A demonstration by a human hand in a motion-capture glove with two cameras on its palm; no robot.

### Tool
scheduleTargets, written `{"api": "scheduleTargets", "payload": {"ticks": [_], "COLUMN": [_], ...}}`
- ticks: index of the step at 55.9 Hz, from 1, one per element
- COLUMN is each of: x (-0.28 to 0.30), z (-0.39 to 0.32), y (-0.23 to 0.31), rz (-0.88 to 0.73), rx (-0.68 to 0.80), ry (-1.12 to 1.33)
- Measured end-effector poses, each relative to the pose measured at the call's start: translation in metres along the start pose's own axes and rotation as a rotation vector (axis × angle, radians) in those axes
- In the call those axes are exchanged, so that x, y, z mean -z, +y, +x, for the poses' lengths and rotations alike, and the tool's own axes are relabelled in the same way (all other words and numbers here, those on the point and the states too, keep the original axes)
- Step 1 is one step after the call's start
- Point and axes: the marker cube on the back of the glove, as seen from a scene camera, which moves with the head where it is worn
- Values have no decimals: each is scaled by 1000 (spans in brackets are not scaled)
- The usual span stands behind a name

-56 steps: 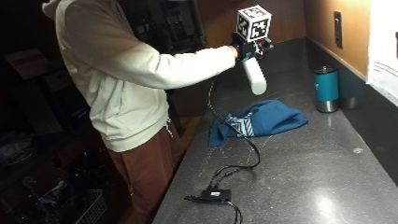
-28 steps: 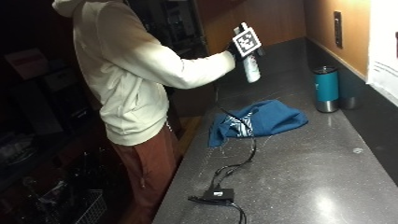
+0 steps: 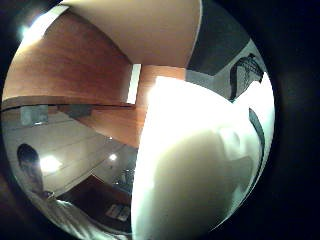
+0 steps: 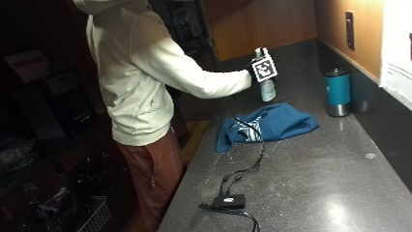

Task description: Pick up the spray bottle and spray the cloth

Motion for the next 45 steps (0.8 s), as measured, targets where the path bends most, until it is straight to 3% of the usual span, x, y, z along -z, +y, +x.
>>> {"api": "scheduleTargets", "payload": {"ticks": [6,12,17,22,28,34,37,41,45], "x": [-1,-4,-20,-13,-21,-14,-18,-12,0], "z": [16,18,18,22,18,12,12,28,35], "y": [-12,3,-16,1,-4,-52,-43,-2,6], "rz": [83,-42,59,-68,-45,249,142,-205,-280], "rx": [-6,15,43,49,37,41,38,3,-19], "ry": [63,65,74,97,65,24,40,173,223]}}
